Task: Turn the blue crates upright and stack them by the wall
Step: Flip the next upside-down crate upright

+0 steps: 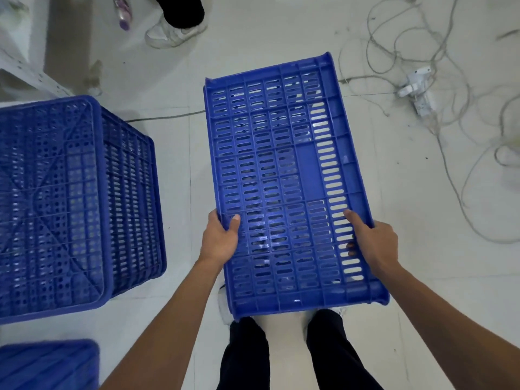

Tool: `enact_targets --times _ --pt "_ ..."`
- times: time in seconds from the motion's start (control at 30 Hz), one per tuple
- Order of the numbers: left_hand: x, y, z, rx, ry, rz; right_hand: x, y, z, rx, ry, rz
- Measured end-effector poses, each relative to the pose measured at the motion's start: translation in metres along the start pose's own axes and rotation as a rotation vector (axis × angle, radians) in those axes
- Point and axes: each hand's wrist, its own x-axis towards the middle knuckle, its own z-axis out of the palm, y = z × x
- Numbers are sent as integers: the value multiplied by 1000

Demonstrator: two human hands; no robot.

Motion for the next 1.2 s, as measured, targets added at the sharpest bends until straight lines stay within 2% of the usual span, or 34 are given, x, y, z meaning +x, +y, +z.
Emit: enact_targets --times 0.37,0.53,0.77,0.87,0.97,1.07,1.2 --pt "-7 2 69 104 -11 -72 13 12 -53 -131 69 -102" --pt "-9 14 76 268 146 -104 -2 13 -41 -65 -41 -107" --pt "1 8 24 379 37 -211 -44 2 -3 -87 -217 -186" --pt "-5 12 7 375 9 -134 -61 -11 20 -206 -329 -289" --pt "-19 19 -2 294 85 65 -80 -24 52 -328 -427 -409" --pt "-31 27 -9 147 138 225 -103 -36 97 -406 -455 -478" --pt "-27 16 -30 135 79 203 -131 -47 155 -460 -513 -516"
